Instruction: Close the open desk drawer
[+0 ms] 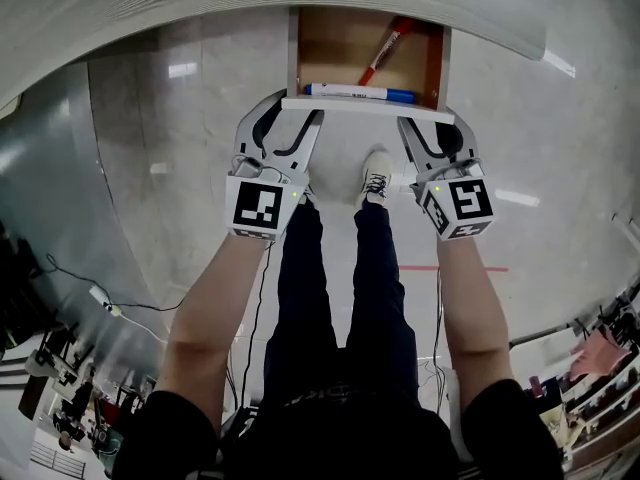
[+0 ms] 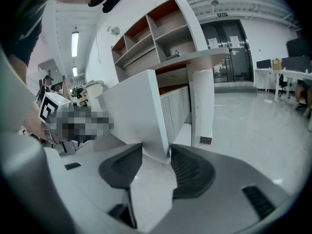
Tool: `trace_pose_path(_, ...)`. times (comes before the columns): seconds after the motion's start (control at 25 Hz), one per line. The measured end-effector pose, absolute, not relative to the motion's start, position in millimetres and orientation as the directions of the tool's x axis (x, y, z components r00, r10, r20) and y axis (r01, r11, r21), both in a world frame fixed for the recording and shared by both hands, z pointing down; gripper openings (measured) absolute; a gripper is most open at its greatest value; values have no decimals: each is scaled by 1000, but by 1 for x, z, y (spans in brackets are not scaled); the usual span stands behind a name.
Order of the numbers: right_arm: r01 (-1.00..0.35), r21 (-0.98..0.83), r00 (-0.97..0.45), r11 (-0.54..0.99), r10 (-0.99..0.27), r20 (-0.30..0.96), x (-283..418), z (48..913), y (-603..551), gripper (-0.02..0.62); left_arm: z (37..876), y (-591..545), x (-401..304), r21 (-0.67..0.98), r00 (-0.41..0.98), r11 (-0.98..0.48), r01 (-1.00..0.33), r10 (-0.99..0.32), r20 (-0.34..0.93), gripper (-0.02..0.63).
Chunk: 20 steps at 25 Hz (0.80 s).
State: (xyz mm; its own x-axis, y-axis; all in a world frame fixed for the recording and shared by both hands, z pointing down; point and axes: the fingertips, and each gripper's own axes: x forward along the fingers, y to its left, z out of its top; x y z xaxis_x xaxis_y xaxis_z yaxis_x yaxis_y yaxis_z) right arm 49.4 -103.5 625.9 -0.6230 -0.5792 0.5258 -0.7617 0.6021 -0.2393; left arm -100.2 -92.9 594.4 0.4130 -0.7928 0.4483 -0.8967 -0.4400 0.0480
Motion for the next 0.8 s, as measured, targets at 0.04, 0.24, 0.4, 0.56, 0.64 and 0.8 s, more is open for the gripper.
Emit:
trace_pose_path(0.04,-765,-235,-619,600,-583,526,47,624,-109,198,593,-99,-103,45,406,-433,-900,-798,445,187)
trace_pose_path(0.24,-782,-227,-602,580,-612,513,41,618,-132,198,590,-119,-110,36,377,-407,-913,-806,457,183)
trace_pose_path(0.4,-798,-221,-587,560,-641,495,41,616,-136,198,588,-123,-110,20,372,-406,-914,-815,443,182)
trace_pose_path(0.56,-811,-215,-571,544,-656,494,41,617,-149,198,590,-136,-110,14,365,-401,-916,-818,444,181)
trace_pose_path(0.64,-816,-213,-564,537,-659,498,42,619,-160,198,592,-146,-109,14,356,-393,-920,-818,452,181)
trace_pose_path(0.8,-832,-216,-541,510,-666,513,42,625,-176,198,598,-162,-109,14,343,-383,-924,-810,475,179)
